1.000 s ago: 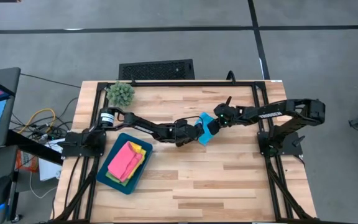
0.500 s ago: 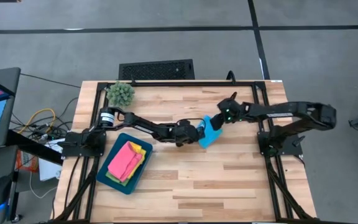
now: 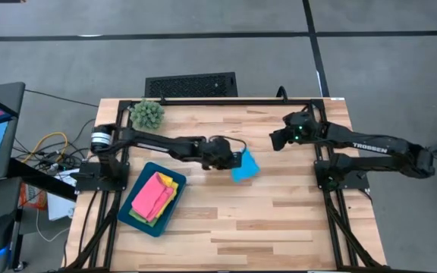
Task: Fold microfiber towels
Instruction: Put the blue microfiber towel into the blue bin
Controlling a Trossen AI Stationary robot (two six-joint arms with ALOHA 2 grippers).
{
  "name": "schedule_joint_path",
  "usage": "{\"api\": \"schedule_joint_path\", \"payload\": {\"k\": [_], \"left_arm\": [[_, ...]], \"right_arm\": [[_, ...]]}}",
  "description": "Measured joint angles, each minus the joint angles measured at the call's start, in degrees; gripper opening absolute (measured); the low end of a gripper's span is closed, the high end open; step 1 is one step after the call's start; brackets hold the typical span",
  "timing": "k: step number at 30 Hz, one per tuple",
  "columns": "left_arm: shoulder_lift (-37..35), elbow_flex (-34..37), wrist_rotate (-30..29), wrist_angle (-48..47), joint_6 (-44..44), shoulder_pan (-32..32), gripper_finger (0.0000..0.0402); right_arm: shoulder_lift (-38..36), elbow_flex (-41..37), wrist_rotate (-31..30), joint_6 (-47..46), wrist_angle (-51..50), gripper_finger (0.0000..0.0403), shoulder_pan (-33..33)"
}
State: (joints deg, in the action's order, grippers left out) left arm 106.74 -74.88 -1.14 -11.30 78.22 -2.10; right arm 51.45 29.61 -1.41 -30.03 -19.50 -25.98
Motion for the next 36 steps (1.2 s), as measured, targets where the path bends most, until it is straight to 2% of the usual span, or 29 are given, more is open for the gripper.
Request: {"api": "schedule_joint_path", "payload": {"k": [7,9,13,18,23,27,36], "left_arm": [[-12.0,-0.03,0.68,-24.96,4.29,3.86,0.0006],[-16.27,-0.03,-1.14,-31.8,7.34,5.55,0.0006],[-23.47,-0.03,-8.26,-44.04,19.1,10.82,0.0007],[-29.48,-0.06,-12.1,-56.66,38.42,20.89,0.0007],[-30.67,-0.08,-12.98,-62.42,54.97,31.89,0.0007],[-29.58,-0.1,-11.96,-65.76,56.49,36.8,0.0008],[-26.08,0.19,-8.59,-71.98,55.09,38.52,0.001]], "right_arm": [[-0.05,0.0,0.06,-1.34,-0.16,0.0144,2.39],[-0.01,0.0,0.04,-1.45,-0.12,0.0141,3.76],[-0.01,0.0,0.0,-2.67,-0.03,0.0136,6.03],[0.12,0.0,-0.07,-3.98,0.15,0.0132,8.45],[0.39,-0.02,-0.17,-4.08,0.64,0.0132,9.69],[0.39,-0.02,-0.21,-4.08,2.48,0.0132,9.9],[0.39,-0.02,-0.17,-5.86,5.86,0.0132,9.88]]}}
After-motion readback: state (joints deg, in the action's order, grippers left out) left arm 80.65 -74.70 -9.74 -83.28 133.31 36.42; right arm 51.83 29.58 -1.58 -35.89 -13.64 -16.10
